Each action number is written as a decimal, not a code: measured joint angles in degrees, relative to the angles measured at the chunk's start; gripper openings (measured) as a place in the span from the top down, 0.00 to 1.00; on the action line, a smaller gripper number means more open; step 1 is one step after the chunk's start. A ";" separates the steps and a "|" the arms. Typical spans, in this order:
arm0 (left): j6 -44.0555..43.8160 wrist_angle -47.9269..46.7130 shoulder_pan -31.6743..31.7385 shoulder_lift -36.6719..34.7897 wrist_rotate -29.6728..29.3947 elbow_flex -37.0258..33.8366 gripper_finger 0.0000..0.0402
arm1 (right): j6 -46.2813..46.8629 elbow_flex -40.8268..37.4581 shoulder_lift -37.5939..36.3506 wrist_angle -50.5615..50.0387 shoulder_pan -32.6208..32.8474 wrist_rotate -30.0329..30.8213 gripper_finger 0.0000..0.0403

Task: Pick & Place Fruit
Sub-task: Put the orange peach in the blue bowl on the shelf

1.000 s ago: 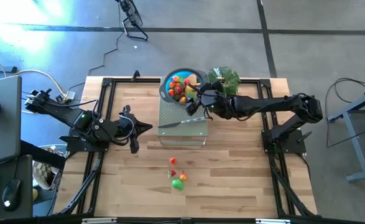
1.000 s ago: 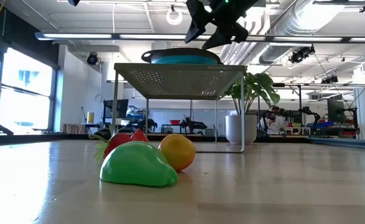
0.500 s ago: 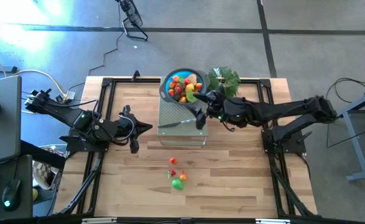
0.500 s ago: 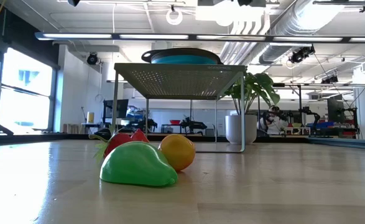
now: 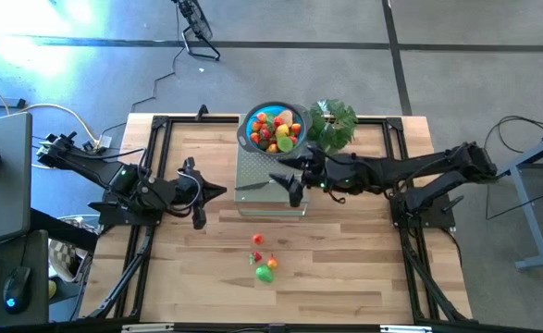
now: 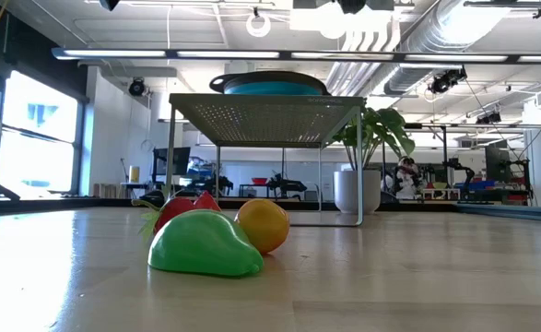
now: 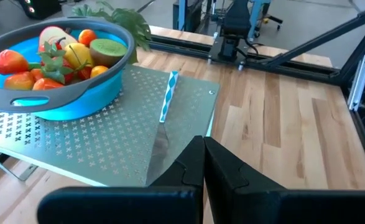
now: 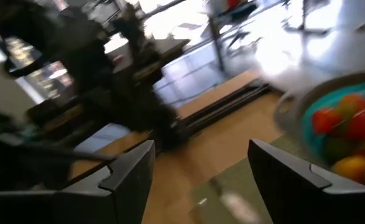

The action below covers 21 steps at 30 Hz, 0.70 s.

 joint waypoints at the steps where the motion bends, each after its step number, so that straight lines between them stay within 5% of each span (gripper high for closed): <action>1: -0.67 0.14 0.00 0.00 0.03 0.00 1.00 | 1.72 0.00 0.00 -0.65 0.02 -2.51 0.38; 7: -5.93 0.00 -0.02 0.00 6.83 0.00 1.00 | 6.73 0.00 0.04 -4.63 0.38 -16.26 0.38; 12: -7.78 0.05 -1.80 0.67 15.22 0.02 1.00 | 6.66 0.00 0.04 -7.19 2.29 -18.15 0.38; 21: -14.46 0.64 -7.21 9.08 7.71 0.04 1.00 | 6.74 0.00 0.04 -10.31 4.32 -15.96 0.38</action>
